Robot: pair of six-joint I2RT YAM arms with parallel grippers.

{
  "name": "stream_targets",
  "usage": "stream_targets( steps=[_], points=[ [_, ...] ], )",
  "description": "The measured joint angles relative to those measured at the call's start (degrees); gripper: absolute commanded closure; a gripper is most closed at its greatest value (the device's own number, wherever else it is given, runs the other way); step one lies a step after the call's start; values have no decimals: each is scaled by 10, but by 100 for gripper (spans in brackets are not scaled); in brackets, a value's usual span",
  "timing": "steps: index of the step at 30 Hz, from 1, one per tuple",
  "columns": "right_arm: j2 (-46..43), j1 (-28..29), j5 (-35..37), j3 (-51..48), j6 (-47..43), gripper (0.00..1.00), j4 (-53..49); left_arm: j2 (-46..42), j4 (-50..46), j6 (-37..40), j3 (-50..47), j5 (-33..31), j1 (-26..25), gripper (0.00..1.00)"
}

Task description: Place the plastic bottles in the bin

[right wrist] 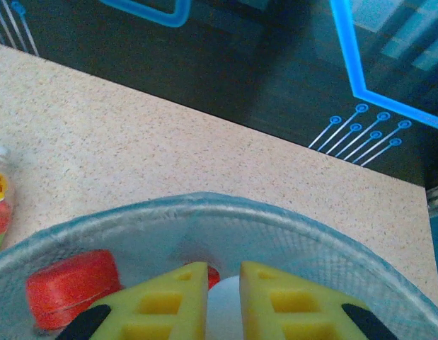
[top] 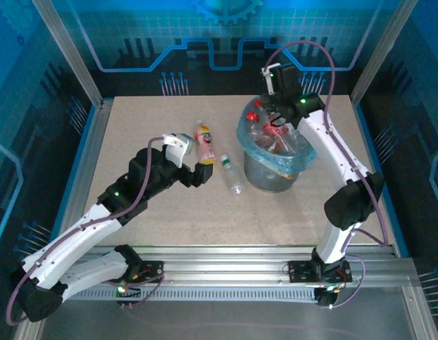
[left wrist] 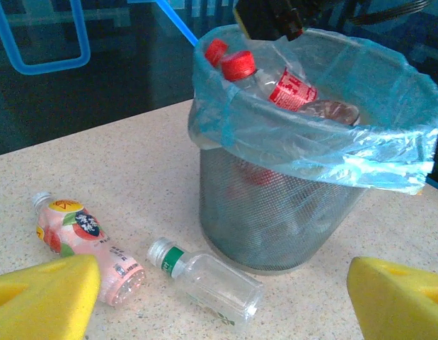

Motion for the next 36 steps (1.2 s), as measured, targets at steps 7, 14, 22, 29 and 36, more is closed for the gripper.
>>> stream_targets(
  steps=[7, 14, 22, 29, 36],
  points=[
    [-3, -28, -35, -18, 25, 67, 31, 36, 0, -21, -5, -39, 0, 6],
    [2, -28, -60, 42, 49, 32, -34, 144, -57, -98, 39, -83, 28, 5],
    [-52, -13, -58, 49, 64, 22, -63, 253, -90, -214, 87, -77, 119, 6],
    [-180, 24, -55, -41, 76, 21, -38, 415, -113, -240, 196, -44, 136, 7],
    [-240, 53, -56, -122, 79, 20, -17, 544, -139, -243, 301, -23, 136, 8]
  ],
)
